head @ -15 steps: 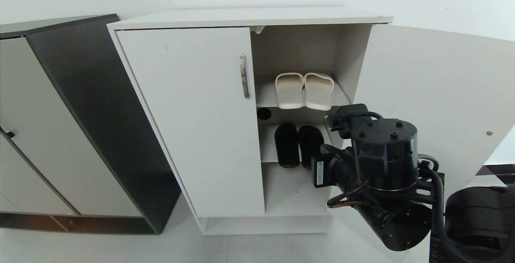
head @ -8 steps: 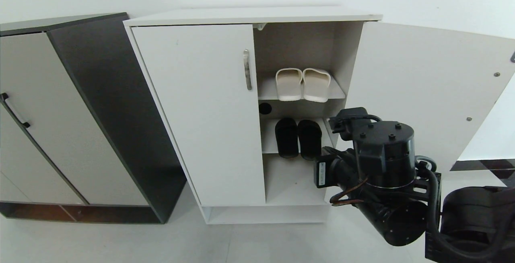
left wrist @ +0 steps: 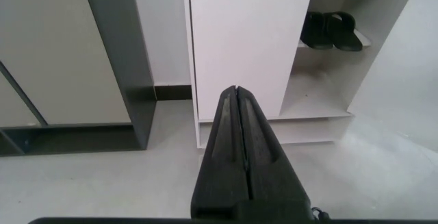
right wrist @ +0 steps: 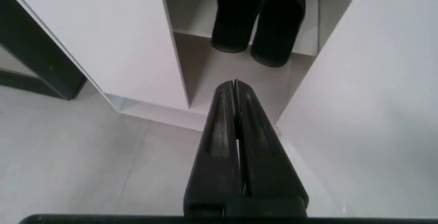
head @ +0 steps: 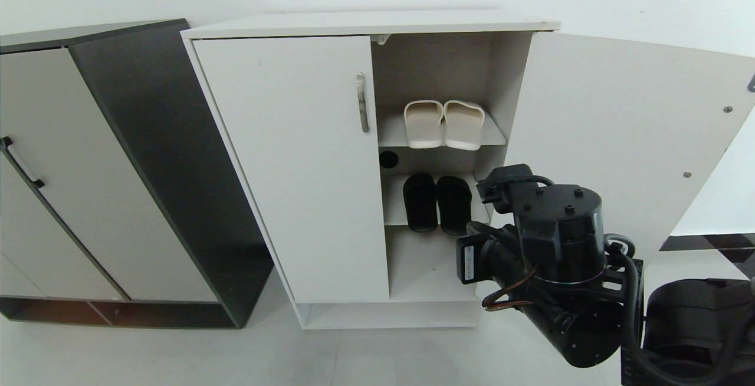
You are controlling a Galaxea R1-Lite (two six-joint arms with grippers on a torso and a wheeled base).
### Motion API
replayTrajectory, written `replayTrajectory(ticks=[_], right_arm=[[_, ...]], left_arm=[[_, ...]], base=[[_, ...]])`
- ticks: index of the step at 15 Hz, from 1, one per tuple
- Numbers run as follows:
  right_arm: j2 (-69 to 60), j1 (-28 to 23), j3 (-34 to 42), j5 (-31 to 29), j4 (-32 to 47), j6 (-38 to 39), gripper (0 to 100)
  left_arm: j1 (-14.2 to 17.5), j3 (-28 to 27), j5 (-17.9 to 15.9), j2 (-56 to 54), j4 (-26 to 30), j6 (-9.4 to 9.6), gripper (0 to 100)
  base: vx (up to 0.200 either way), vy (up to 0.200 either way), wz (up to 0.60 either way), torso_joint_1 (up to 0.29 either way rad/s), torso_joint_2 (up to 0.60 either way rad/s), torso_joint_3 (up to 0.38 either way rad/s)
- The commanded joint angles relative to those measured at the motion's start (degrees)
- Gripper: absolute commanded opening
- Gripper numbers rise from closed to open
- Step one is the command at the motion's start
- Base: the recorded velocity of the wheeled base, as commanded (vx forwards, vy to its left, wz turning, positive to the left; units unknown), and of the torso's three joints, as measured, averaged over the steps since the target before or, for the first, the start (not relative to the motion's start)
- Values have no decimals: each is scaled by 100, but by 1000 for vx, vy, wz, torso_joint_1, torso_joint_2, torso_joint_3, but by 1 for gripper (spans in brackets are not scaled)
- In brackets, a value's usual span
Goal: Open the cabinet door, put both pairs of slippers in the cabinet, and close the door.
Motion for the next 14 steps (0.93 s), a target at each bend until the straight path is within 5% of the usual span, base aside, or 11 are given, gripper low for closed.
replayTrajectory(ticks=[1,7,14], right_arm=[[22,5,6,8,-9,-6,0],[39,5,14,43,-18,-14,0],[74,-13,-3,34,-9,-23,0]], left_arm=[[1,-6,-1,-1,2,-4,0],[1,2,-1,-1,2,-4,0],[1,2,-1,-1,2,4,0]], base=[[0,0,0,0,0,0],[0,0,0,0,0,0],[0,0,0,27,-334,-318]])
